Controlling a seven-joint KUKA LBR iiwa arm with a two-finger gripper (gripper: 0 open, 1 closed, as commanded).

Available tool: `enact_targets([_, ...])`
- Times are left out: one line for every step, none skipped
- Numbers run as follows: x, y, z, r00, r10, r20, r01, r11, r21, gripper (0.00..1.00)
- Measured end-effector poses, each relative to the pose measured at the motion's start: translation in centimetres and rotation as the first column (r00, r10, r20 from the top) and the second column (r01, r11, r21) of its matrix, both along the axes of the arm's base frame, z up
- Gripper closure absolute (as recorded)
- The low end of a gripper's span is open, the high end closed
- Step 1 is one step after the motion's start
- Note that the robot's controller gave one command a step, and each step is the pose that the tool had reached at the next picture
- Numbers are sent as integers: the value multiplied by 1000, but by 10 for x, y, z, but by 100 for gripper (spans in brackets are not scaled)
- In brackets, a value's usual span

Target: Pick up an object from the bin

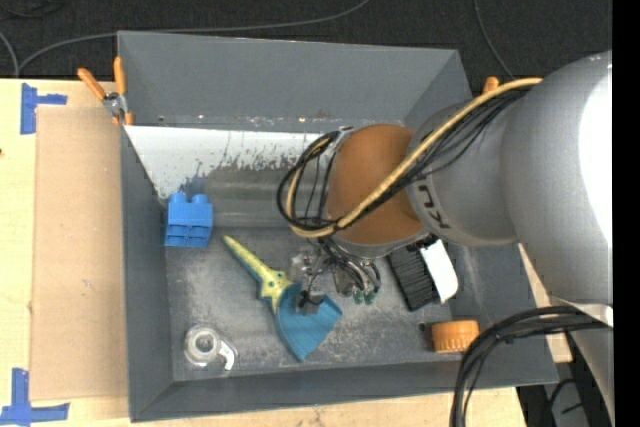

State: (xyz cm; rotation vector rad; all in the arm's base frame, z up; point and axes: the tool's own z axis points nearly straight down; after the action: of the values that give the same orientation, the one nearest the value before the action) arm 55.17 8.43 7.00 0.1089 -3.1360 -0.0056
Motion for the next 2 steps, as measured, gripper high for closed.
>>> enact_targets([-1, 0, 11, 1000, 1, -3, -1, 1000, -1, 100])
enact_targets([-2, 0, 32, 1000, 2, -5, -2, 1000, -1, 100])
